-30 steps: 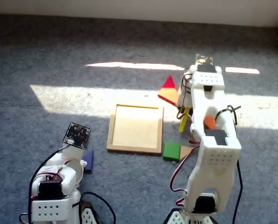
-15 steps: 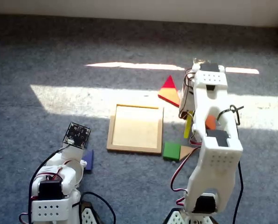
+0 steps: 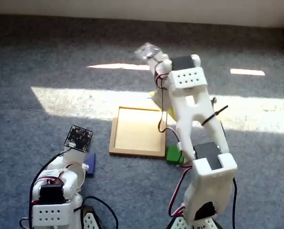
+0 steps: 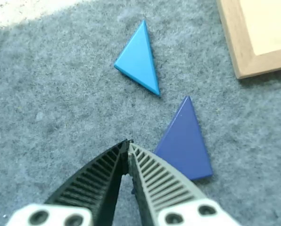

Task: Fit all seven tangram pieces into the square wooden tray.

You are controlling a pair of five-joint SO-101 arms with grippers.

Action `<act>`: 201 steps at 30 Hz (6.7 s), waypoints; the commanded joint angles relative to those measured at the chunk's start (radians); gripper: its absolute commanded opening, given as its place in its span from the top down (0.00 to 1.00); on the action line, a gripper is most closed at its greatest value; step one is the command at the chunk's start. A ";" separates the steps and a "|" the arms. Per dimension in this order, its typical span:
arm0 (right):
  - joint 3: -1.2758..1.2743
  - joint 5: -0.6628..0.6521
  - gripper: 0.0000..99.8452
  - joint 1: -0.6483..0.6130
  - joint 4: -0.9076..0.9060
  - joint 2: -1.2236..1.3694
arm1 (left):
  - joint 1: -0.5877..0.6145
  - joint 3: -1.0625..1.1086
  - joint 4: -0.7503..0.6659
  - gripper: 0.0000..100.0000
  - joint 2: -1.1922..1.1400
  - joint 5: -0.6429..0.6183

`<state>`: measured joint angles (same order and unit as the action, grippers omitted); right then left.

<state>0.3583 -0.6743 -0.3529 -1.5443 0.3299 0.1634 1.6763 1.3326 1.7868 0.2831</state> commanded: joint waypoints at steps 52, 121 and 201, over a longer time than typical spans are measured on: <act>0.062 -0.173 0.79 -0.272 -0.025 0.085 | 0.010 0.021 0.005 0.99 0.028 0.009; 0.367 0.505 0.53 0.065 0.193 0.349 | 0.010 0.021 0.005 0.99 0.028 0.009; 0.119 0.795 0.56 0.054 0.466 0.308 | 0.010 0.021 0.005 0.99 0.028 0.009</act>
<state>0.4012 0.0698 -0.2946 -1.1485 0.6322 0.1634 1.6763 1.3326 1.7868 0.2831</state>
